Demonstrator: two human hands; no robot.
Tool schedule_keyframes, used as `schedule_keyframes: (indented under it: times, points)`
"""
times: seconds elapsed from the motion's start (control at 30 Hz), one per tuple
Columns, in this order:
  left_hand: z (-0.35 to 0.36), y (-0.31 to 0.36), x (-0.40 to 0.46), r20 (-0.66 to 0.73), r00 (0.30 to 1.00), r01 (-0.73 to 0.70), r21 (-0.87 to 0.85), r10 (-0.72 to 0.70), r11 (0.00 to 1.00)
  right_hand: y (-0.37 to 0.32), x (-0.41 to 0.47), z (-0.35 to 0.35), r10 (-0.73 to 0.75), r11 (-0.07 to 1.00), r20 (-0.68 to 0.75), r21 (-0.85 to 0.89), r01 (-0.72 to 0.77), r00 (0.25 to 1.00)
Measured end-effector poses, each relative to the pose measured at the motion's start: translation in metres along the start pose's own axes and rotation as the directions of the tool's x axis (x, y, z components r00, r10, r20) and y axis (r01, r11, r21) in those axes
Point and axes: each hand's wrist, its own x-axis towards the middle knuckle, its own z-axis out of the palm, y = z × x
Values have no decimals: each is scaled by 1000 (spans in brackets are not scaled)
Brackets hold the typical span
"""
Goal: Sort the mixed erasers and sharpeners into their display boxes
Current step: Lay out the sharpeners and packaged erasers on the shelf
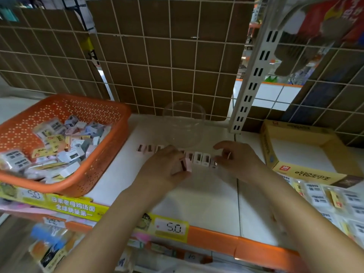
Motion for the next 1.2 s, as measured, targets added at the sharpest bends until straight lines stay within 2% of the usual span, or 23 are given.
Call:
schedule_keyframes:
  times: [0.07, 0.13, 0.33, 0.47, 0.63, 0.7, 0.8, 0.9, 0.97, 1.13, 1.2]
  points:
    - [5, 9, 7, -10, 999, -42, 32, 43, 999, -6, -2, -3, -4, 987, -31, 160, 9, 1000]
    - [12, 16, 15, -18, 997, -78, 70, 80, 994, -11, -5, -3, 32, 947, 2, 320, -31, 999]
    - [23, 39, 26, -44, 979, -195, 98, 200, 976, -8, -12, -5, 132, 877, 46, 461, -139, 990]
    - [27, 39, 28, 11, 986, -166, 129, 166, 978, 8, -12, -15, 229, 887, -17, 415, -201, 973]
    - [27, 26, 23, 110, 992, -89, 184, 69, 979, 22, -11, -10, 353, 872, 2, 362, -330, 935]
    - [27, 21, 21, 113, 992, -74, 179, 54, 981, 23, -9, -3, 360, 889, 6, 300, -345, 933]
    - [25, 17, 19, 110, 992, -81, 196, 60, 977, 25, -10, 2, 338, 932, 0, 144, -334, 941]
    - [10, 13, 18, 55, 993, -116, 172, 108, 978, 25, -7, 1, 323, 942, -64, -70, -327, 944]
    - [-7, 7, 17, 4, 987, -158, 185, 160, 970, 17, -6, -3, 283, 947, -115, -122, -297, 952]
    - [-70, -13, 9, -103, 977, -139, 370, 189, 919, -27, -4, -15, -15, 988, -153, -154, -9, 988]
    - [-94, -23, -4, -164, 978, -52, 413, 131, 909, -52, 1, -14, -142, 980, -132, -158, 121, 981]
